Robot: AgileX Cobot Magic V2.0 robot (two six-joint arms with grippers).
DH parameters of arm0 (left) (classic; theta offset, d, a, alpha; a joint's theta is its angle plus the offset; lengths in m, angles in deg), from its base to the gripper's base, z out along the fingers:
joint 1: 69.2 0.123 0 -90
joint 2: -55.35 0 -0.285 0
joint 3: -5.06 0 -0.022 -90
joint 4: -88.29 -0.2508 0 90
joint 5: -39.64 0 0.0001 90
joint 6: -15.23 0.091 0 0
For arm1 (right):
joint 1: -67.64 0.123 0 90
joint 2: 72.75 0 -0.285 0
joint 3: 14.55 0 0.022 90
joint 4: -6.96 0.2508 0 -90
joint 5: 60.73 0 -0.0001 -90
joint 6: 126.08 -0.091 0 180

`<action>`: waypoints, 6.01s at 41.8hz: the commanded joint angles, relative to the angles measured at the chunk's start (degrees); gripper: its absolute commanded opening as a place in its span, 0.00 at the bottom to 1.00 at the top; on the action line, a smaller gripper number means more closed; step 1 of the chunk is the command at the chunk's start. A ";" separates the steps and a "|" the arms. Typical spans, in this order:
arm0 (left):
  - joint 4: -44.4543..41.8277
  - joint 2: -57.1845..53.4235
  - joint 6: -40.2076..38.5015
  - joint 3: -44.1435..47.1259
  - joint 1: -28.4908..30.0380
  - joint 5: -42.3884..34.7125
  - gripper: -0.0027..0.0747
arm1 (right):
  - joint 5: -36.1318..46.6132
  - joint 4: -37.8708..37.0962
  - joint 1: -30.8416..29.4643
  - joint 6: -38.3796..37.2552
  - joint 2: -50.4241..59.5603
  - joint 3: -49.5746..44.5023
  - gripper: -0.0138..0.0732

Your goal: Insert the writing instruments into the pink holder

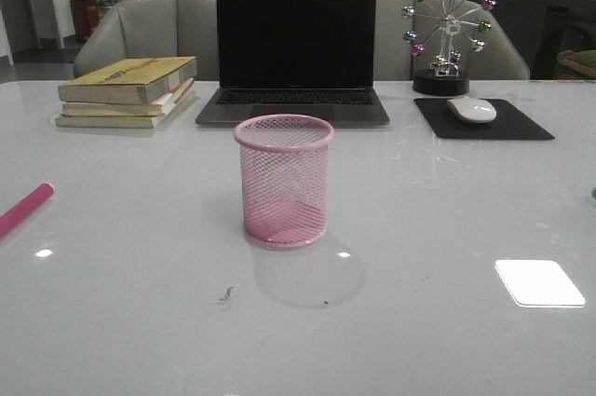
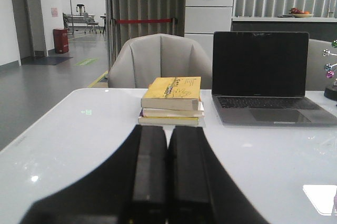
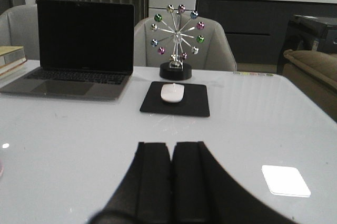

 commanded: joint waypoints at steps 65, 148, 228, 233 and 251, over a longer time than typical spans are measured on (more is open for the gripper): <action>0.16 38.24 0.46 -41.74 -1.86 36.62 0.78 | -38.63 -0.31 -0.20 0.16 -49.24 41.98 0.75; -0.06 38.34 0.54 -41.74 -18.58 35.95 0.55 | -41.93 1.68 -5.54 3.47 -115.33 83.86 0.49; 0.02 38.34 0.54 -41.74 -18.58 35.95 0.55 | 72.68 0.65 34.81 3.47 -99.65 42.36 0.39; 0.02 38.34 0.54 -41.74 -18.58 35.95 0.55 | 72.55 0.65 34.81 3.47 -103.43 42.65 0.40; 0.02 38.34 0.54 -41.74 -18.58 35.95 0.55 | 62.54 0.70 34.81 3.47 -103.21 42.65 0.70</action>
